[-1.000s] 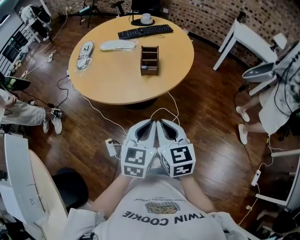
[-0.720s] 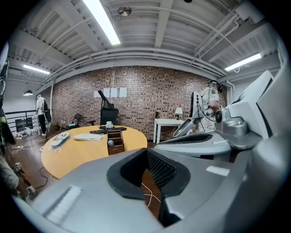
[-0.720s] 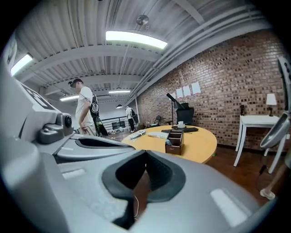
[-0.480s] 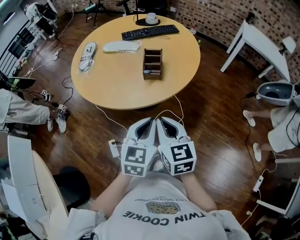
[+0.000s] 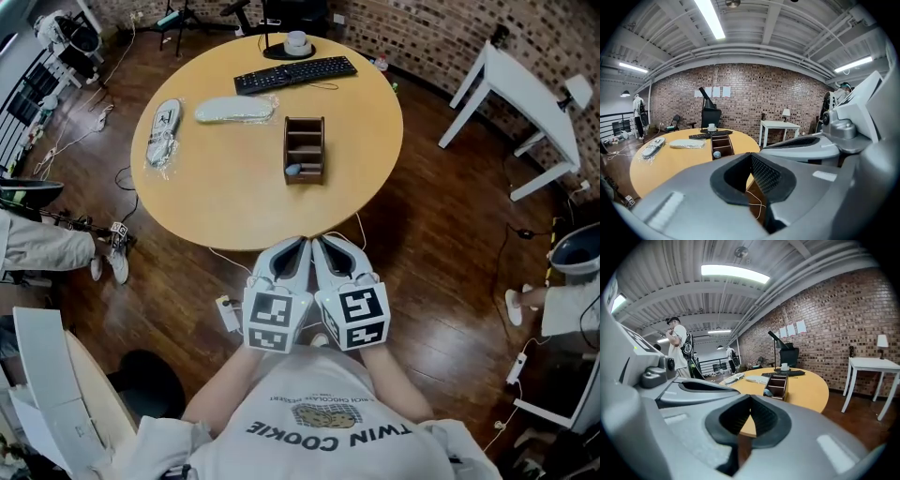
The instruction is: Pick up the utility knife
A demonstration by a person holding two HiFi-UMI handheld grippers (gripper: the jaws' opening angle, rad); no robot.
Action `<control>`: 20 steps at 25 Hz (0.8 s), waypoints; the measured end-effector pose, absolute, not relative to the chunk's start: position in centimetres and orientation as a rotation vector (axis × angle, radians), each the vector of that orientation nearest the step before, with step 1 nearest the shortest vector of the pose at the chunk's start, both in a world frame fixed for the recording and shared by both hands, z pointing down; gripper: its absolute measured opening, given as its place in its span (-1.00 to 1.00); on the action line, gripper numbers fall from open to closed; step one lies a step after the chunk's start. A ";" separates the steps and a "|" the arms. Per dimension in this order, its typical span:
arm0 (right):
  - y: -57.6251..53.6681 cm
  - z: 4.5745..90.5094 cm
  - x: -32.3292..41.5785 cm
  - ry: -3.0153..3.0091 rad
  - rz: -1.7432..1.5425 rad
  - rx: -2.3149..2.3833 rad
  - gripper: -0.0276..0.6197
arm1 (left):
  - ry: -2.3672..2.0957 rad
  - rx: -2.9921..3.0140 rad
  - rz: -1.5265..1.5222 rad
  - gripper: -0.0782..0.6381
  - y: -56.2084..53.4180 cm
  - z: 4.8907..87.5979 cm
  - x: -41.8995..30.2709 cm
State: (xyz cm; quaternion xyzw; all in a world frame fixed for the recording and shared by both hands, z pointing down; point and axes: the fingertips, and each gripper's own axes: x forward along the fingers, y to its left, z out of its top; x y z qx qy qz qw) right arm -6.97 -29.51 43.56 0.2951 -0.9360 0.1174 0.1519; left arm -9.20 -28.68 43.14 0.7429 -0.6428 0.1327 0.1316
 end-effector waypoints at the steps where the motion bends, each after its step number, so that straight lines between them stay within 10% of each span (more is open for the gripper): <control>1: -30.2 43.7 -7.4 -2.680 0.340 0.854 -0.91 | -1.856 2.162 0.389 -0.76 -29.4 43.3 -9.6; 20: -38.6 46.2 -12.0 -2.593 0.410 1.033 -0.91 | -1.690 2.479 0.906 -0.74 -40.1 48.2 -16.2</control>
